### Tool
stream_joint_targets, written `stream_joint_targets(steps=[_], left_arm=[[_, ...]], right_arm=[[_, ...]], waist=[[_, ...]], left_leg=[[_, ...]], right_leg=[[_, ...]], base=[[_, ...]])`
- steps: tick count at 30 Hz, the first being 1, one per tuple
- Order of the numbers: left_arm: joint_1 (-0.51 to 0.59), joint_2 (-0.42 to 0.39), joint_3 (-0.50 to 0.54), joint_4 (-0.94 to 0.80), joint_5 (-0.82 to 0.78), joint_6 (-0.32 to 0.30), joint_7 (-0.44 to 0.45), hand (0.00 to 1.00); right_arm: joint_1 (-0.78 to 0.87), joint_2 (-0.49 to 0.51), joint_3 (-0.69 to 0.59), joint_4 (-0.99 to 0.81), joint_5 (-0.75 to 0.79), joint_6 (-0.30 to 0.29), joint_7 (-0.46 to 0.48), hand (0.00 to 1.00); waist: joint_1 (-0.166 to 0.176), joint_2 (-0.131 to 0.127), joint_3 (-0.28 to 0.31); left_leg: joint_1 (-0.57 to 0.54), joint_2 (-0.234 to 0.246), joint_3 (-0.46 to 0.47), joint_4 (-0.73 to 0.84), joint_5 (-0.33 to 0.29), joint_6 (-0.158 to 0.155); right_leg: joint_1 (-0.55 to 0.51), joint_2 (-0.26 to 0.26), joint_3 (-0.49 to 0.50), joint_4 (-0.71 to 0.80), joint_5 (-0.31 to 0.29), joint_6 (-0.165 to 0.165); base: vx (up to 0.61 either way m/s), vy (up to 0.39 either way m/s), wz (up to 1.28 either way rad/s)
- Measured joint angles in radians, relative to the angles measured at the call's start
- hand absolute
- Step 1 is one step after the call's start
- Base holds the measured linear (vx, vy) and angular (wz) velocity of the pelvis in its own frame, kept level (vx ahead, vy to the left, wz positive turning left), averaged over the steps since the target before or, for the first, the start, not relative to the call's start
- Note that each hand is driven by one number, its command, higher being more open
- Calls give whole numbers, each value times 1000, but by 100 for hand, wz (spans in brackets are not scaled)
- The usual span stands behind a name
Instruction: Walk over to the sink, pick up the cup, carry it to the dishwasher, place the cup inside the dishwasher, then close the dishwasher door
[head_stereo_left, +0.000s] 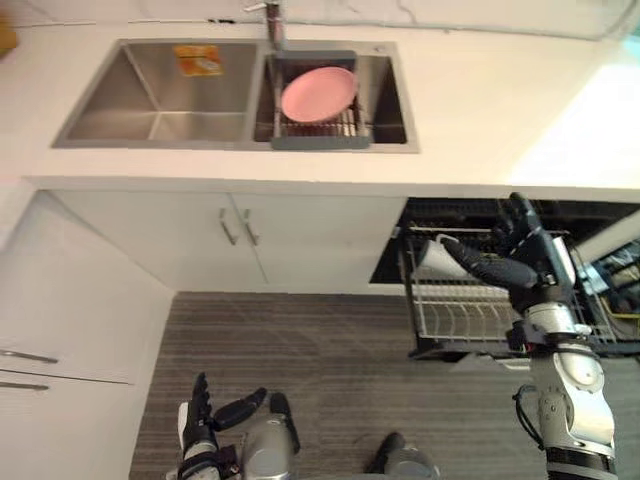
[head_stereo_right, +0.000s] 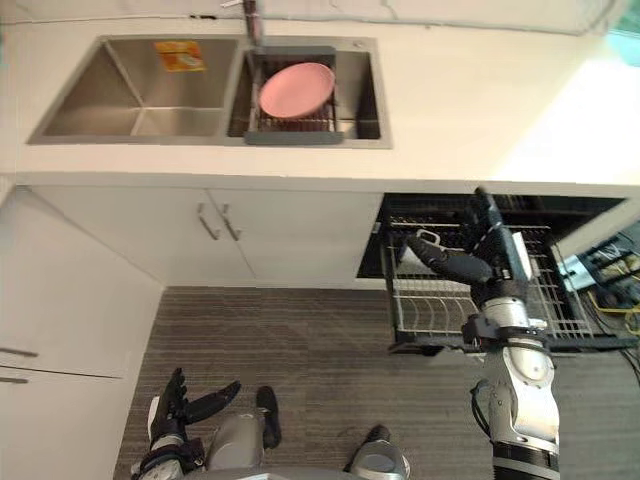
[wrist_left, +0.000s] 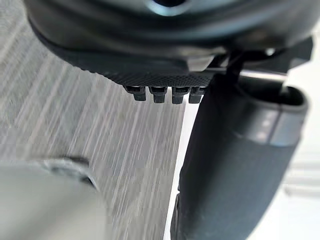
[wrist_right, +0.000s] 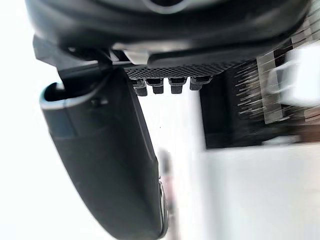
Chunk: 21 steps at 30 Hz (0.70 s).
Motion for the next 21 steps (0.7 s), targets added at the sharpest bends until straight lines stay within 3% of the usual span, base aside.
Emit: stream_joint_targets(steps=[2,3,4,5,6,7,9,11,12,14,16,19,20,21], left_arm=[[1,10,-3,27,4,16,-2,100],[3,23,-11,28,4,24,-4,100],[2,37,-27,33,4,31,-6,100],[-6,67,-43,47,4,36,-8,100],[-14,78,-46,61,3,36,-13,100],[-23,96,-47,94,1,40,-40,100],[-32,104,-54,111,2,50,-62,100],[-41,116,-60,122,4,49,-76,100],[-54,102,-63,141,5,51,-75,100],[-46,84,-67,145,21,51,-79,100],[-46,81,-67,162,21,53,-89,100],[-46,77,-67,199,21,55,-99,100],[-47,71,-65,222,20,54,-107,100],[-48,69,-61,227,18,51,-112,100]], right_arm=[[7,18,14,-22,29,-34,-5,100],[16,30,13,-26,29,-45,-9,100],[36,38,11,-29,29,-45,-13,100],[81,54,2,-39,29,-45,-16,100],[105,59,-5,-48,29,-45,-17,100],[130,61,-11,-62,30,-45,-16,100],[127,62,-22,-85,30,-61,-19,100],[124,59,-25,-96,30,-85,-23,100],[118,58,-29,-92,30,-87,-39,100],[114,60,-30,-91,29,-87,-62,100],[112,65,-30,-91,29,-87,-81,100],[116,73,-31,-93,28,-88,-101,100],[125,73,-33,-99,27,-88,-109,100],[126,71,-40,-108,26,-88,-122,100]], waist=[[-4,-11,2],[-20,-13,0],[-41,-26,-5],[-70,-40,-17],[-80,-50,-23],[-96,-72,-37],[-97,-78,-41],[-99,-95,-53],[-96,-65,-63],[-94,-33,-69],[-93,-21,-71],[-98,0,-71],[-100,10,-75],[-104,15,-74]], left_leg=[[31,-14,9,-32,-3,2],[54,-23,-6,-53,1,9],[68,-26,-39,-71,6,18],[71,-21,-97,-97,17,20],[76,-22,-122,-113,27,21],[105,-25,-151,-159,50,15],[135,-32,-166,-179,58,-3],[134,-58,-187,-162,38,-17],[127,-42,-191,-147,31,-24],[143,-17,-194,-141,9,-38],[152,0,-190,-105,-24,-47],[127,38,-183,49,-130,-54],[110,43,-182,138,-163,-55],[25,70,-167,322,-165,-43]], right_leg=[[-76,-53,52,186,3,-96],[-143,-63,155,322,41,-174],[-178,-39,254,374,34,-174],[-185,50,358,348,-50,-120],[-185,96,389,318,-83,-115],[-194,177,406,236,-119,-135],[-227,236,401,143,-108,-148],[-231,226,392,73,-30,-163],[-208,241,377,46,-27,-164],[-167,266,362,9,-27,-165],[-137,282,362,-4,-34,-173],[-115,306,373,47,-85,-175],[-110,305,378,68,-120,-186],[-107,303,372,79,-134,-181]], base=[[87,154,-2],[106,132,34],[166,64,85],[131,-9,100],[234,-121,113],[167,-80,68],[213,-137,46],[214,-153,42],[215,-132,34],[182,-87,12],[108,-55,-8],[48,-16,-17],[41,34,2],[40,26,4]])
